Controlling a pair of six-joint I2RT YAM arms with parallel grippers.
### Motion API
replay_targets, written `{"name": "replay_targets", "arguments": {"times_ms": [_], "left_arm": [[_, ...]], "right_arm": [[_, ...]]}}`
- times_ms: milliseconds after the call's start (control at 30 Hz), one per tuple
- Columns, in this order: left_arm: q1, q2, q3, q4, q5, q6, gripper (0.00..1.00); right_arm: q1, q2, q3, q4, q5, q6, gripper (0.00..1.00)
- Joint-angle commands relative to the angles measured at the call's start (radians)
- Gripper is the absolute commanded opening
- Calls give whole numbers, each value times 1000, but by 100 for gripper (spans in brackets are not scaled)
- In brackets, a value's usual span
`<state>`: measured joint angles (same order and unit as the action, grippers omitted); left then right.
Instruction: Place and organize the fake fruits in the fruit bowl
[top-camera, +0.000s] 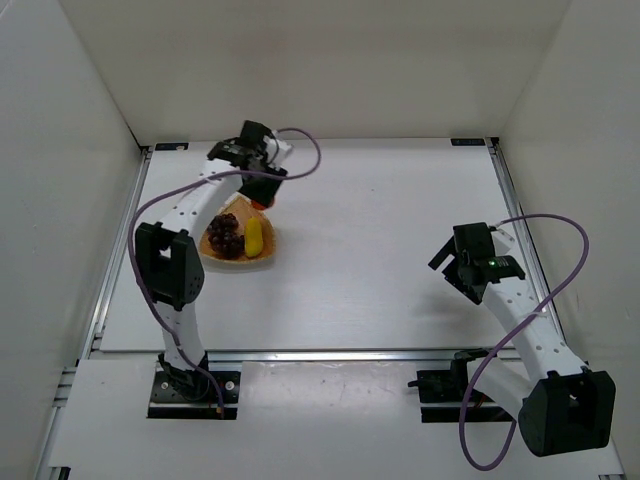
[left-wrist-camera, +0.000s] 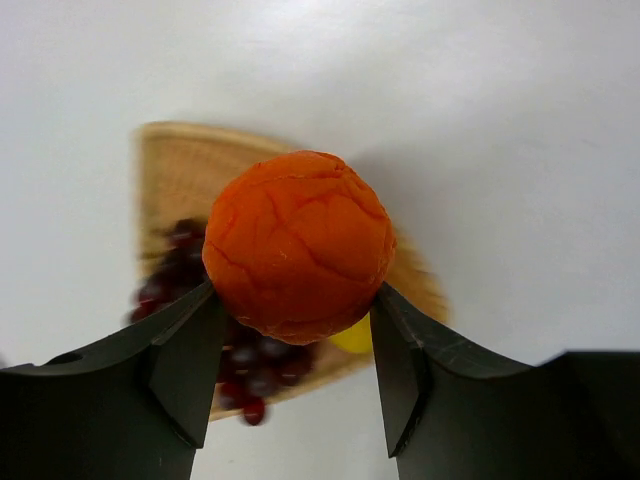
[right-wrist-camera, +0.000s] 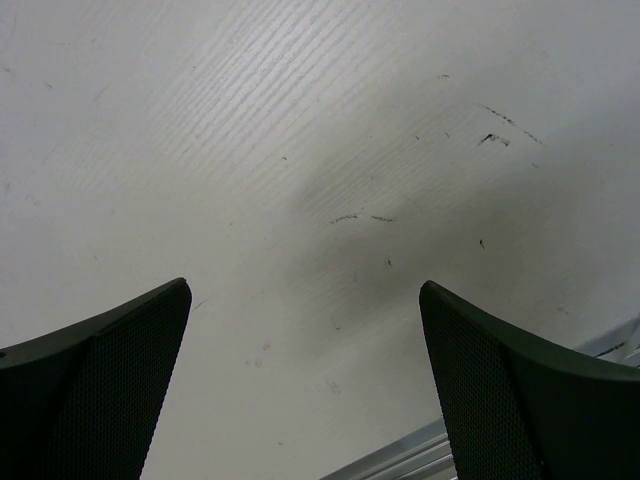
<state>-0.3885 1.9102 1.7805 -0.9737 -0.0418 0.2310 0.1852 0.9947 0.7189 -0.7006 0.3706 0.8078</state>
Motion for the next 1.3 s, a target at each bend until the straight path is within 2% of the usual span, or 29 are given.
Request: {"name": "replay_targets", "arguments": {"times_ms": [0, 67, 233, 333, 433, 533, 667, 733, 933, 1033, 1133, 1267], "left_arm": [[94, 36, 62, 3, -67, 1, 25], [138, 94, 98, 3, -67, 11, 25], [171, 194, 117, 3, -82, 30, 25], [180, 205, 102, 3, -83, 30, 25], [180, 205, 82, 17, -96, 30, 30], [180, 216, 82, 0, -151, 30, 42], [180, 184, 73, -10, -190, 30, 89], [180, 138, 85, -10, -204, 30, 100], [180, -55, 184, -43, -194, 8, 100], [239, -172, 195, -10, -194, -35, 100], [388, -226, 151, 1, -139, -64, 100], [613, -208, 82, -127, -109, -73, 100]], "right_arm": [[-3, -7, -18, 18, 5, -4, 99], [-3, -7, -18, 18, 5, -4, 99], [-3, -7, -18, 18, 5, -4, 99], [-3, -7, -18, 18, 14, -4, 99], [-3, -7, -18, 18, 14, -4, 99], [-3, -7, -18, 18, 14, -4, 99], [-3, -7, 2, 18, 14, -13, 99], [-3, -7, 11, 18, 5, -24, 99], [-3, -7, 53, 9, 5, -67, 99], [-3, -16, 62, 9, 16, -67, 99], [-12, -16, 62, 0, 30, -76, 99], [-46, -16, 51, 0, 30, -96, 99]]}}
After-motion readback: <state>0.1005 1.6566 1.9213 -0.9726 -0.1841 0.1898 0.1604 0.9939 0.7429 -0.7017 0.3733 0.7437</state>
